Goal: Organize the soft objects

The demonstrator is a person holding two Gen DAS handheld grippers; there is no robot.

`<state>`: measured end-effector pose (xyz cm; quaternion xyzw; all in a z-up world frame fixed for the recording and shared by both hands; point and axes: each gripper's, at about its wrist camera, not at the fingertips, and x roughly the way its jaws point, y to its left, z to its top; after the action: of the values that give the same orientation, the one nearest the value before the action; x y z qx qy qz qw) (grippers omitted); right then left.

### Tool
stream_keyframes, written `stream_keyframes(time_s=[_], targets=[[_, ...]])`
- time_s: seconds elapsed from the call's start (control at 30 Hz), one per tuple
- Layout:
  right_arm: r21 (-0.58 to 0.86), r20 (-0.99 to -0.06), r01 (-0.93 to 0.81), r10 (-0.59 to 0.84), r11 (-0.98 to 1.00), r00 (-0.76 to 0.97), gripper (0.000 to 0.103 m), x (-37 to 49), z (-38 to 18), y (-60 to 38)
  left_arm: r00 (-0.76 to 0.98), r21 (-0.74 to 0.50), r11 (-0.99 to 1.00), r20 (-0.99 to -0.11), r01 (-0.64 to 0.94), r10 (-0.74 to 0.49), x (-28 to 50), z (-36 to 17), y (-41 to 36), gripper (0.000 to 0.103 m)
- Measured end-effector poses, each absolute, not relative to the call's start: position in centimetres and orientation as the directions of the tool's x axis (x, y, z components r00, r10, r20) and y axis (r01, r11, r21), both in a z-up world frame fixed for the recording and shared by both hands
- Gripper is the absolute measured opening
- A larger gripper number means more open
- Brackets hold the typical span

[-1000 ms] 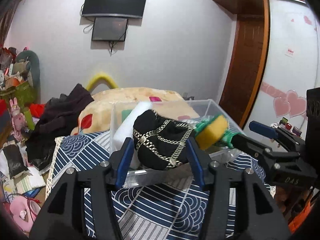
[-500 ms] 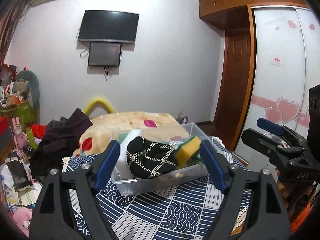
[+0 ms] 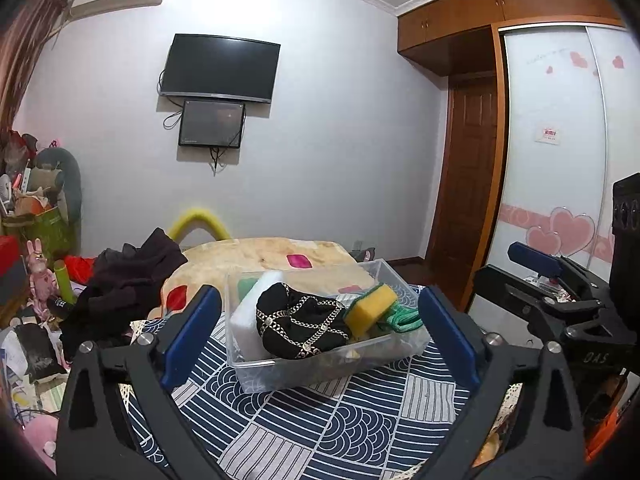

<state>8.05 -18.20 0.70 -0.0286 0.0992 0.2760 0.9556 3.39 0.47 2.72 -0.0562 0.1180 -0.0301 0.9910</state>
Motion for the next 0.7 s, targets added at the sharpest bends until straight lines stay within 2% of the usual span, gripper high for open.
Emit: stream_keyframes(time_s=[0.7], targets=[[0.003,-0.206,-0.532,0.521,0.847,0.828,0.103,7.72,0.52,-18.11,0.971,-0.103,0.994,-0.230,0.041,-0.064,3.13,2.58,0.14,0.101]])
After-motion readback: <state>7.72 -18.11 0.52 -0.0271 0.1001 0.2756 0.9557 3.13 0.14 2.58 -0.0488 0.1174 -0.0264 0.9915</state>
